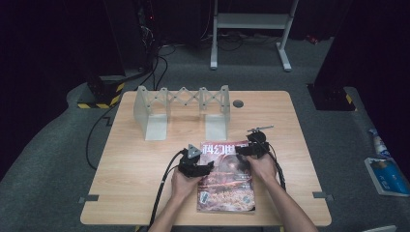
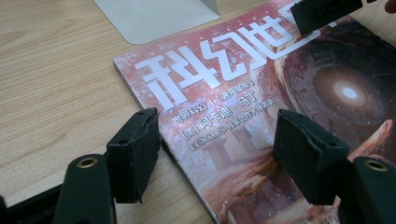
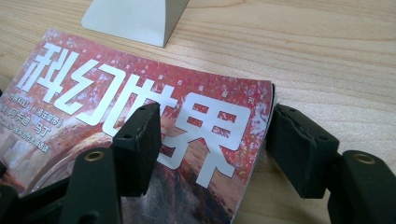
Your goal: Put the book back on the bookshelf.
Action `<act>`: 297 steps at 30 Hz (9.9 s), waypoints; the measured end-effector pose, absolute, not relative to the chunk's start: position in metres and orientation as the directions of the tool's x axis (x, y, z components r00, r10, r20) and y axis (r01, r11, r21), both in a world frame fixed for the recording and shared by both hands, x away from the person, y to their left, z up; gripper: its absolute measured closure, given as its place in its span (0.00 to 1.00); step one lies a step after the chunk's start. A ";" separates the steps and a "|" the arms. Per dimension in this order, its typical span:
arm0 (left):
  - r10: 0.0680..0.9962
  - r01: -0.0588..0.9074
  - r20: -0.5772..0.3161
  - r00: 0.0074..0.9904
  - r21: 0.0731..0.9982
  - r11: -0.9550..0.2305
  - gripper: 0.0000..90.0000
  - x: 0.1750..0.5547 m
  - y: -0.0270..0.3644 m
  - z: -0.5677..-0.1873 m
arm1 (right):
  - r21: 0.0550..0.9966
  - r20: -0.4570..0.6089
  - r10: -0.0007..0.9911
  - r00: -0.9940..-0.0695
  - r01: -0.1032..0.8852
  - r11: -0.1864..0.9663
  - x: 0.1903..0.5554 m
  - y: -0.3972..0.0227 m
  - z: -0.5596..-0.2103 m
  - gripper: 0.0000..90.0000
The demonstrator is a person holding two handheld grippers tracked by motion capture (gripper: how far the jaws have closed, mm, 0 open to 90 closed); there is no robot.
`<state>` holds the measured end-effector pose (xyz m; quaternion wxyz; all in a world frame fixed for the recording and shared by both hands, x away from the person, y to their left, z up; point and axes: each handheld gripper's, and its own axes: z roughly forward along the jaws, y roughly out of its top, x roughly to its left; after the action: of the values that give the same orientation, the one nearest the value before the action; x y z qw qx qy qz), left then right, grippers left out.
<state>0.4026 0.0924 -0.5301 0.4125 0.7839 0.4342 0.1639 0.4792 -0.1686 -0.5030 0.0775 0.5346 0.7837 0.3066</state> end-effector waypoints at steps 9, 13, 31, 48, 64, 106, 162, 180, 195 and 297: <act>0.824 0.548 -0.100 0.558 0.790 -0.275 0.35 0.401 0.090 -0.531 | 0.561 0.238 0.884 -0.401 0.800 0.212 0.479 -0.173 -0.500 0.45; 0.826 0.544 -0.095 0.556 0.792 -0.275 0.35 0.401 0.090 -0.531 | 0.572 0.259 0.875 -0.408 0.795 0.201 0.477 -0.175 -0.497 0.47; 0.829 0.541 -0.091 0.552 0.796 -0.272 0.35 0.400 0.090 -0.531 | 0.580 0.334 0.833 -0.441 0.793 0.187 0.471 -0.178 -0.492 0.48; 0.828 0.537 -0.087 0.554 0.797 -0.276 0.35 0.400 0.091 -0.531 | 0.565 0.328 0.824 -0.462 0.795 0.221 0.466 -0.175 -0.500 0.52; 0.829 0.536 -0.086 0.553 0.798 -0.275 0.35 0.400 0.091 -0.532 | 0.564 0.340 0.805 -0.485 0.791 0.238 0.467 -0.172 -0.497 0.56; 0.820 0.564 -0.157 0.551 0.794 -0.227 0.23 0.403 0.097 -0.532 | 0.714 0.327 0.667 -0.669 0.637 0.289 0.442 -0.184 -0.471 0.95; 0.816 0.593 -0.228 0.531 0.788 -0.166 0.36 0.401 0.107 -0.530 | 0.756 0.312 0.589 -0.746 0.570 0.322 0.439 -0.175 -0.472 0.95; 0.828 0.595 -0.227 0.513 0.789 -0.152 0.56 0.400 0.108 -0.531 | 0.700 0.230 0.693 -0.684 0.611 0.371 0.445 -0.175 -0.490 0.88; 0.827 0.594 -0.234 0.512 0.791 -0.144 0.56 0.399 0.107 -0.531 | 0.671 0.171 0.809 -0.563 0.668 0.323 0.446 -0.194 -0.496 0.70; 0.747 0.761 -0.413 0.521 0.621 -0.188 0.64 0.426 0.128 -0.511 | 0.670 0.070 0.686 -0.725 0.544 0.506 0.451 -0.145 -0.514 0.97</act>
<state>0.4260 0.1280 -0.5108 0.4082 0.7707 0.4892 -0.0086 0.4506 -0.1455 -0.5142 0.1026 0.3566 0.8617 0.3461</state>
